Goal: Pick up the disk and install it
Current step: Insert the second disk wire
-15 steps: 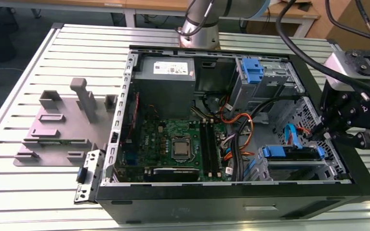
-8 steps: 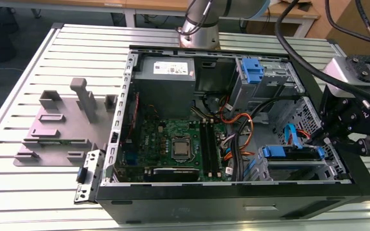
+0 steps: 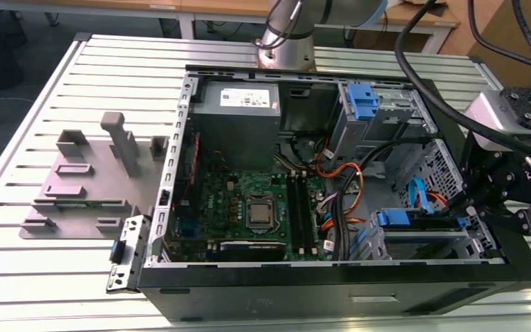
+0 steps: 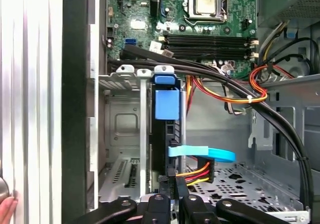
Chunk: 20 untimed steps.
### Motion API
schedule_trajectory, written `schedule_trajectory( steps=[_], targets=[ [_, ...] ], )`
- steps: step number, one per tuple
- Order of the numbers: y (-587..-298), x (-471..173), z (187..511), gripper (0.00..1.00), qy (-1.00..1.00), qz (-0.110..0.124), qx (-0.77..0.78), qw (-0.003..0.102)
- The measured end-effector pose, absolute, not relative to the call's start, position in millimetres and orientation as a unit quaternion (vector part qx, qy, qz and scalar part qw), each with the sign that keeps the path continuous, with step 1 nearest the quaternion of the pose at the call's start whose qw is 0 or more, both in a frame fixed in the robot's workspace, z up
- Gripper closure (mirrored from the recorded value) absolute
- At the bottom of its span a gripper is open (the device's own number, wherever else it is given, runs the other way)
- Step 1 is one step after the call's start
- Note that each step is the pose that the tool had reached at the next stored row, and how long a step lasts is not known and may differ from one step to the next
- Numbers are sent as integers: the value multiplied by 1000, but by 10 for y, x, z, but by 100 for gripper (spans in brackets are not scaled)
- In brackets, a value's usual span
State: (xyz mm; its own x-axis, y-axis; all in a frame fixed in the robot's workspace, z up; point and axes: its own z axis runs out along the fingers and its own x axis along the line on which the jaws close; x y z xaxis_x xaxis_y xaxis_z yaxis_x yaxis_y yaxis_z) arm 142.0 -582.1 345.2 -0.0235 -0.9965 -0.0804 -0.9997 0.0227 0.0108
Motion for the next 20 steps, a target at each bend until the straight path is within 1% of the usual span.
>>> schedule_trajectory(
  steps=[20],
  targets=[
    [-5826,1417,3432,84,715,32,-698,25]
  ],
)
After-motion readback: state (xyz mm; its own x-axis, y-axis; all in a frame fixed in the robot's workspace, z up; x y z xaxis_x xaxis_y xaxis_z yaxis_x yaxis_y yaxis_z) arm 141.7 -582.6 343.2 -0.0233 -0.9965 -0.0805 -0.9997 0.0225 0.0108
